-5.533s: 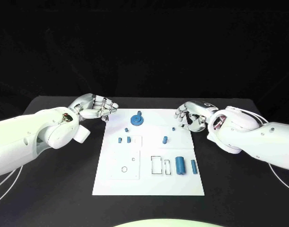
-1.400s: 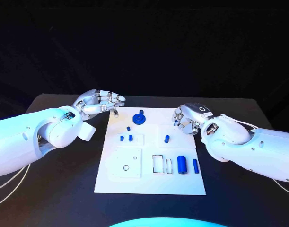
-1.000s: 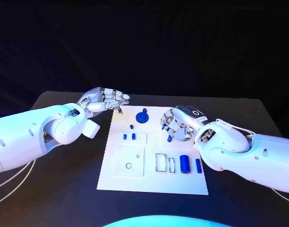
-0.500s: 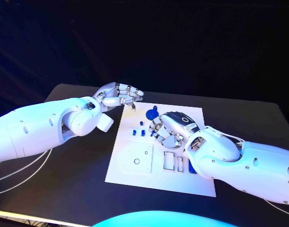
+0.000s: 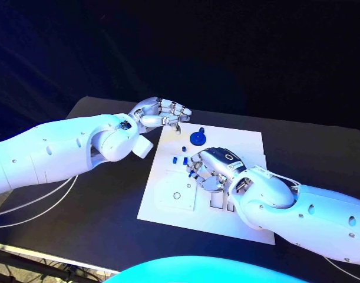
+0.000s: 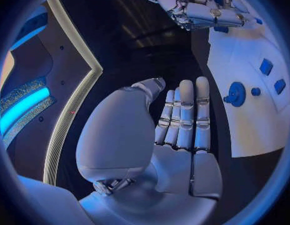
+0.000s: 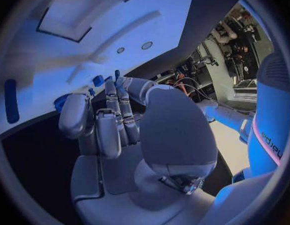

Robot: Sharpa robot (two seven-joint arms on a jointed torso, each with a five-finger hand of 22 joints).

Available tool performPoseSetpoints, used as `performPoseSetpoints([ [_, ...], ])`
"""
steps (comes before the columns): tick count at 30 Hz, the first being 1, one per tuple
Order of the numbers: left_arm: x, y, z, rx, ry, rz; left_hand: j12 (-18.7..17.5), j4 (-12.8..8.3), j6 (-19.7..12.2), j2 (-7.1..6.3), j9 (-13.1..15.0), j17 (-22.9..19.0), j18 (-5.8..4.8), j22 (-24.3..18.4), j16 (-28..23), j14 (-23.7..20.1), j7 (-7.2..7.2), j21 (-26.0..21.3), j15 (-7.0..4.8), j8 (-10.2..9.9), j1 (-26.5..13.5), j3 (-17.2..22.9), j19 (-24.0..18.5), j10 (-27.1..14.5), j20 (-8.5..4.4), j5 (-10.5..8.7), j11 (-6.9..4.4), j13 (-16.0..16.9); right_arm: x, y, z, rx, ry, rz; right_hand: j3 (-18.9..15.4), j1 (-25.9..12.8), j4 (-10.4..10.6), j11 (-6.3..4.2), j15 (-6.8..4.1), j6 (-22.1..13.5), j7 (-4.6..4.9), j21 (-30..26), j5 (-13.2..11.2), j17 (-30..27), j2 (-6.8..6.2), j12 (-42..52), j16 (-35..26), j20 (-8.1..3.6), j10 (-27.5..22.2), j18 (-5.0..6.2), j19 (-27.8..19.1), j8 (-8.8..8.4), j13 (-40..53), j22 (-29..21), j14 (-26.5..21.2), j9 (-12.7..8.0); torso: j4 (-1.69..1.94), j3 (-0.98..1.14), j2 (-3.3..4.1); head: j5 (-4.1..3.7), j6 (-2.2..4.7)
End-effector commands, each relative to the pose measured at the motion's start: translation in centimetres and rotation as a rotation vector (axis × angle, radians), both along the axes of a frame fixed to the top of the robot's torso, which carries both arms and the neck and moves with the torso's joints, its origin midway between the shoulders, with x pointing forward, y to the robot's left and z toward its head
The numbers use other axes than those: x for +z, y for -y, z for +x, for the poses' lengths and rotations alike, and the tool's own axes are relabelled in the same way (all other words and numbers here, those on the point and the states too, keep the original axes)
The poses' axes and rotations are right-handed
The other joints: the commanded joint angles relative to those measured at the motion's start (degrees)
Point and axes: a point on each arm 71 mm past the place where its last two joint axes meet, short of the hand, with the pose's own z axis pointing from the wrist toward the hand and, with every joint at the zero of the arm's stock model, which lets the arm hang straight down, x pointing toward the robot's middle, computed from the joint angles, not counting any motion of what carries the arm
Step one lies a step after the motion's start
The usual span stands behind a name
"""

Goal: Assemble the parts on the task board

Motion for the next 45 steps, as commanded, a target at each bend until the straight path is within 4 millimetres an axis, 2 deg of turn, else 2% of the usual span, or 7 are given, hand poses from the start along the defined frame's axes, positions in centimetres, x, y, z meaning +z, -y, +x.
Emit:
performPoseSetpoints([
  [1,0.1,0.2,0.0,-0.011,0.009,-0.013,-0.2,-0.1,-0.2,0.14,0.0,-0.1,0.78,-0.1,-0.3,-0.2,0.13,-0.2,0.10,0.3,0.2,-0.4,-0.2,-0.3,0.07,-0.05,-0.05,-0.1,-0.5,-0.3,-0.3,0.020,-0.019,-0.023,0.3,-0.1,0.0,-1.84,-0.55,0.2,0.19,-0.4,0.2,-0.2,0.40,-0.1,0.0,-0.01,2.3,-0.65,-0.1,0.23,0.0,0.5,2.6,0.1,0.00,0.01,0.02,0.51,-0.43],
  [7,0.1,0.3,0.0,-0.012,0.009,-0.013,-0.2,-0.1,-0.2,0.15,0.0,-0.1,0.78,-0.1,-0.3,-0.2,0.13,-0.2,0.10,0.3,0.3,-0.4,-0.1,-0.3,0.07,-0.04,-0.05,-0.1,-1.1,-0.3,-0.4,0.025,-0.039,-0.038,0.3,-0.1,0.0,-1.82,-0.54,0.2,0.21,-0.6,0.2,-0.3,0.41,-0.1,-0.1,-0.01,2.2,-0.61,-0.2,0.21,0.0,0.4,2.6,0.1,-0.03,-0.02,0.02,0.75,-0.72],
  [45,0.0,0.1,0.0,-0.016,-0.005,-0.005,-0.2,0.0,-0.4,0.13,0.0,-0.1,0.79,-0.2,-0.4,-0.1,0.17,-0.4,0.12,0.3,0.2,-0.5,-0.1,-0.3,0.10,-0.05,-0.03,-0.1,-1.8,-0.3,-0.7,0.035,-0.073,-0.079,0.3,-0.2,-0.1,-1.79,-0.51,0.1,0.25,-0.6,0.2,-0.2,0.45,-0.3,0.0,0.01,2.2,-0.60,-0.3,0.18,0.0,0.4,2.6,0.1,-0.01,-0.02,0.01,0.92,-1.11],
])
